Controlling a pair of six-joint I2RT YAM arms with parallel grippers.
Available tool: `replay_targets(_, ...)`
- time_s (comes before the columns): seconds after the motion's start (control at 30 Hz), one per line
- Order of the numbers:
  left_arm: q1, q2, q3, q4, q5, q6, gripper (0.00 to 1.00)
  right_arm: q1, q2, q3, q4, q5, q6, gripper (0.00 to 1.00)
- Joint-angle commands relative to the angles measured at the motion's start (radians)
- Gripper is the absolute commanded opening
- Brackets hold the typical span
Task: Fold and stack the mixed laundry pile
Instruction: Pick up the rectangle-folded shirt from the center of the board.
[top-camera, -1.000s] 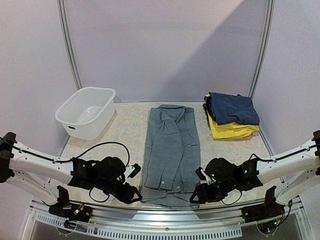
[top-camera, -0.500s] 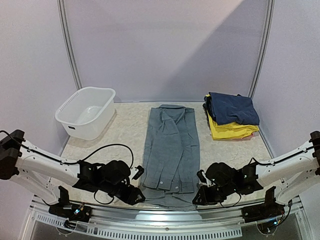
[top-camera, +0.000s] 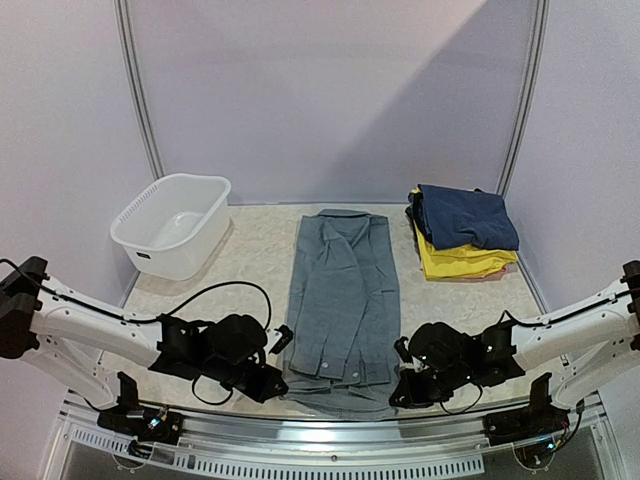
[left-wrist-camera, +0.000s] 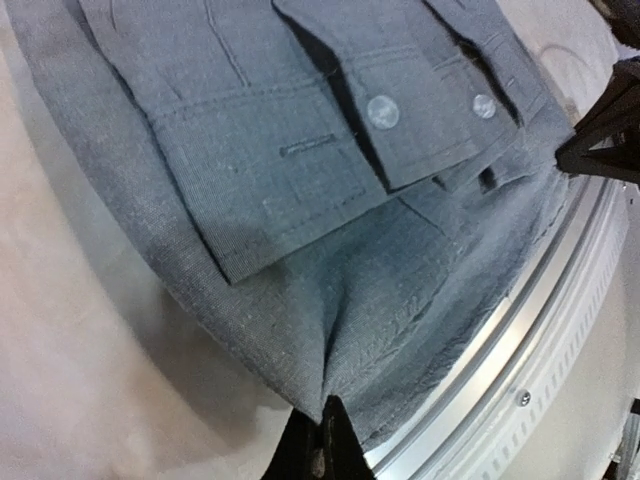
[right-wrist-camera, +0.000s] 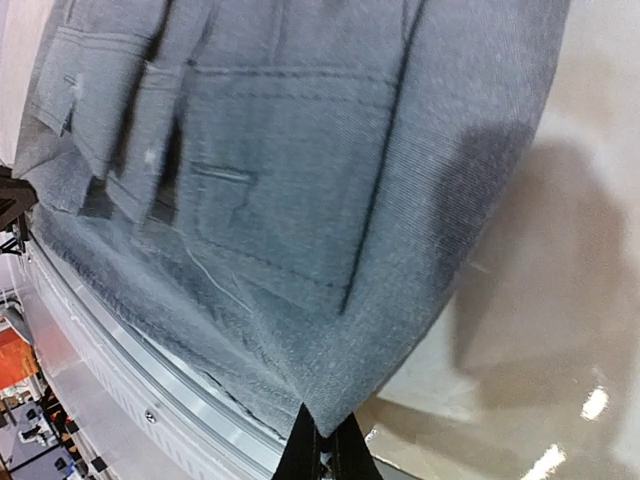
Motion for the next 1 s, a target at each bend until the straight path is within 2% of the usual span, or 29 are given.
replay_targets(0.0, -0.009, -0.062, 0.077, -0.132, -0.097, 0.043, 0.0, 0.009, -0.061, 0.096, -0.186, 0.146, -0.049, 0.0)
replay_targets(0.23, 0.02, -0.095, 0.18, -0.215, -0.224, 0.08, 0.0, -0.04, -0.087, 0.2, -0.279, 0.278, -0.105, 0.0)
replay_targets(0.6, 0.115, -0.035, 0.318, -0.235, -0.362, 0.139, 0.0, -0.154, 0.012, 0.354, -0.304, 0.376, -0.193, 0.0)
replay_targets(0.97, 0.249, 0.11, 0.477, -0.216, -0.361, 0.215, 0.0, -0.287, 0.137, 0.507, -0.314, 0.412, -0.295, 0.0)
